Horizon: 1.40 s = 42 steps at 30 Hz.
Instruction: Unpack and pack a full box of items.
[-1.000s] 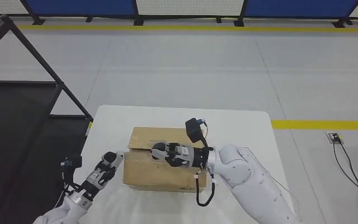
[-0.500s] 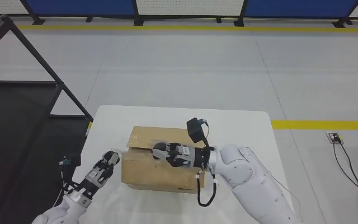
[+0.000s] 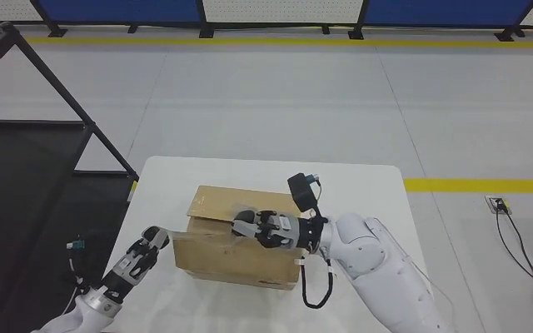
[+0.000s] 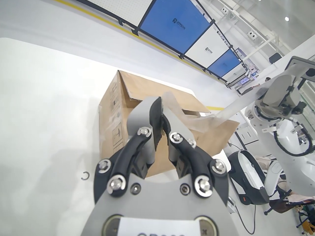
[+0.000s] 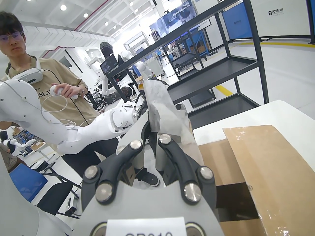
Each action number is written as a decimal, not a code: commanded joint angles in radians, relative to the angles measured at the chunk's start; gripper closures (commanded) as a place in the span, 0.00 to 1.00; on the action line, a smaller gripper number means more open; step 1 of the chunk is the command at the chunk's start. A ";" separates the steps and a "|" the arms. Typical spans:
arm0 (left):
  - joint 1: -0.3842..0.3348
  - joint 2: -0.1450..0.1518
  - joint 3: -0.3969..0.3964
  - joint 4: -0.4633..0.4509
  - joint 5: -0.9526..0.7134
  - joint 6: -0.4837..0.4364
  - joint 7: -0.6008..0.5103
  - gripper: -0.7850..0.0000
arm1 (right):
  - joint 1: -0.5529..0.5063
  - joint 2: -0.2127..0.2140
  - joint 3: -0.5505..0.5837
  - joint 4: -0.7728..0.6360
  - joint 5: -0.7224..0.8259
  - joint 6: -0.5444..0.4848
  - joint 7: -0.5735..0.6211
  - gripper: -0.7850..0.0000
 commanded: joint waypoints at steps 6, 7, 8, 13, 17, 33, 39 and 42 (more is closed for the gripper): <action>0.019 0.003 -0.015 -0.026 -0.004 -0.011 -0.012 1.00 | -0.010 0.007 0.012 -0.010 0.034 -0.024 0.012 1.00; 0.022 0.004 -0.018 -0.030 -0.005 -0.012 -0.013 1.00 | -0.010 0.008 0.013 -0.010 0.037 -0.025 0.013 1.00; 0.025 0.004 -0.021 -0.033 -0.008 -0.011 -0.012 1.00 | -0.010 0.009 0.014 -0.010 0.039 -0.025 0.014 1.00; 0.037 0.006 -0.033 -0.047 -0.017 -0.016 -0.012 1.00 | -0.008 0.011 0.015 -0.009 0.052 -0.033 0.017 1.00; 0.048 0.007 -0.042 -0.056 -0.021 -0.021 -0.012 1.00 | -0.007 0.012 0.015 -0.006 0.059 -0.038 0.016 1.00; 0.107 0.009 -0.073 -0.070 -0.008 -0.040 0.005 1.00 | -0.012 0.025 0.015 -0.011 0.140 -0.110 0.049 1.00; 0.125 0.009 -0.064 -0.077 -0.003 -0.042 0.011 1.00 | -0.005 0.027 0.004 -0.016 0.155 -0.124 0.062 1.00; 0.134 0.009 -0.065 -0.085 -0.001 -0.044 0.017 1.00 | -0.007 0.029 0.002 -0.024 0.151 -0.126 0.061 1.00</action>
